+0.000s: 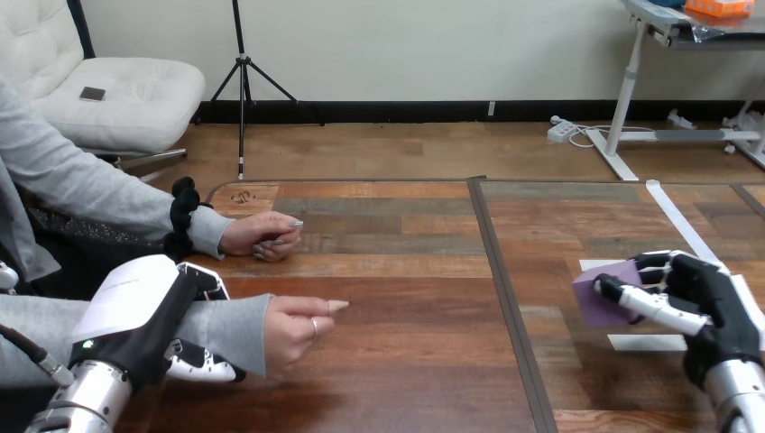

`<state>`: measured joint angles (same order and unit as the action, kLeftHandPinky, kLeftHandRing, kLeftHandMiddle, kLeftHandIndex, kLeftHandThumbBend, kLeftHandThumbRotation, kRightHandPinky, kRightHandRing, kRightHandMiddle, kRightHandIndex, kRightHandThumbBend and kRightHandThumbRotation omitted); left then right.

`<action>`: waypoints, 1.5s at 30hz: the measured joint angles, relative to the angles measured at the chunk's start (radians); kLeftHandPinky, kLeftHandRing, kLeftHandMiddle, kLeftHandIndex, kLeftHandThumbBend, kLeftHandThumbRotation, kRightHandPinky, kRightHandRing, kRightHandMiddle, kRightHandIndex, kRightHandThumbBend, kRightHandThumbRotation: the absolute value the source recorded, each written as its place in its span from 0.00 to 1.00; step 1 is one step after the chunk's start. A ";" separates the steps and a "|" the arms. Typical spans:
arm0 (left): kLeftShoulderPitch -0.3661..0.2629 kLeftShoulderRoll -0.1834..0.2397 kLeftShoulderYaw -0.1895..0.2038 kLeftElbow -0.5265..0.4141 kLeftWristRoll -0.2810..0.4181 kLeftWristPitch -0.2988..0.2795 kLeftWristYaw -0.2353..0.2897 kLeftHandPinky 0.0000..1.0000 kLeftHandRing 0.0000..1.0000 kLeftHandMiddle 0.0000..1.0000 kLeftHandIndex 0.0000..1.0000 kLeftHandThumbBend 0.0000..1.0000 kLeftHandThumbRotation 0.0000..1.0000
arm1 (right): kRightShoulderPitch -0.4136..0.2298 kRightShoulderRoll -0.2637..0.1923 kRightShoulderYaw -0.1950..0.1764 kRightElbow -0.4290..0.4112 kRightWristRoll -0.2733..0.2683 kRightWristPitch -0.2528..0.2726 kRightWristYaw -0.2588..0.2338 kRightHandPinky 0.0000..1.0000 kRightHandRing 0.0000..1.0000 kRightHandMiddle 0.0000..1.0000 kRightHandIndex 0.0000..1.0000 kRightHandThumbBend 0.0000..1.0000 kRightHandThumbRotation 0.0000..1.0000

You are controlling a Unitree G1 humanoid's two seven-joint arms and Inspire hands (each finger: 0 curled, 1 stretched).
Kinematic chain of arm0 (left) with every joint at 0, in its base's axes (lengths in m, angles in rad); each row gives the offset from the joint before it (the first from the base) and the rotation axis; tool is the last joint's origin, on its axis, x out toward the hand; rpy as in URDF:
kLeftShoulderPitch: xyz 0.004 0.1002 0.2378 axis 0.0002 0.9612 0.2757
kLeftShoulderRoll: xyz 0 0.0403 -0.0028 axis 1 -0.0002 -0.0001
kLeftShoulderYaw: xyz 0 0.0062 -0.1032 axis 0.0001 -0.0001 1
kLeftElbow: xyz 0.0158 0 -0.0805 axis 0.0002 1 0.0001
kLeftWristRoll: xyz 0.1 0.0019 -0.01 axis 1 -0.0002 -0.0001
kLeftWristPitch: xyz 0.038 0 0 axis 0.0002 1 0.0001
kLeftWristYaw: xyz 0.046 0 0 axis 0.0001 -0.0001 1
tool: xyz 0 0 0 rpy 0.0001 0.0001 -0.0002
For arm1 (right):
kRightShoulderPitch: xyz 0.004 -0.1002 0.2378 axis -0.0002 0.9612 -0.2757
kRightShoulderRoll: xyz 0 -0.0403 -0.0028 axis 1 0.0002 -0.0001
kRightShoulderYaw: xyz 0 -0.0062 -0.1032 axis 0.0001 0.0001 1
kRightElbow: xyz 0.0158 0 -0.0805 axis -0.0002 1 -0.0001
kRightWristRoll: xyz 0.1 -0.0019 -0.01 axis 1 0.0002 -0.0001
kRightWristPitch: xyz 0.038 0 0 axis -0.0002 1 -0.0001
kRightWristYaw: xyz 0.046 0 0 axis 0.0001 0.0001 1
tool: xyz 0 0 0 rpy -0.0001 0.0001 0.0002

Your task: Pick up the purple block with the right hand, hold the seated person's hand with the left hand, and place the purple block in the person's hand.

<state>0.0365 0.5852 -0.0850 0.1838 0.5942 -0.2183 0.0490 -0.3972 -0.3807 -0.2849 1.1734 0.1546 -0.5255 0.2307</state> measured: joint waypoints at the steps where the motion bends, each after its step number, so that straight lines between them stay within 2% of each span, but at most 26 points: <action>1: 0.001 -0.003 0.001 -0.001 0.000 0.000 0.003 0.24 0.29 0.34 0.35 0.77 0.00 | 0.000 0.004 0.001 0.000 0.000 0.000 -0.002 0.32 0.36 0.41 0.41 0.91 0.00; 10: 0.002 -0.024 0.006 -0.014 0.000 0.000 0.029 0.23 0.29 0.33 0.35 0.76 0.00 | 0.000 0.046 0.010 -0.012 -0.002 0.000 -0.019 0.34 0.37 0.41 0.41 0.91 0.00; 31: 0.002 -0.057 0.018 -0.046 0.000 0.000 0.032 0.24 0.29 0.34 0.35 0.75 0.00 | -0.011 0.116 0.045 -0.058 -0.021 0.002 -0.065 0.33 0.37 0.41 0.41 0.92 0.00; 45: 0.001 -0.070 0.018 -0.060 -0.003 0.000 0.031 0.24 0.29 0.34 0.35 0.78 0.00 | -0.026 0.153 0.049 -0.070 -0.013 0.010 -0.062 0.32 0.37 0.41 0.40 0.93 0.00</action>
<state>0.0371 0.5154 -0.0673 0.1241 0.5912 -0.2185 0.0800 -0.4235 -0.2278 -0.2357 1.1035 0.1411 -0.5150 0.1685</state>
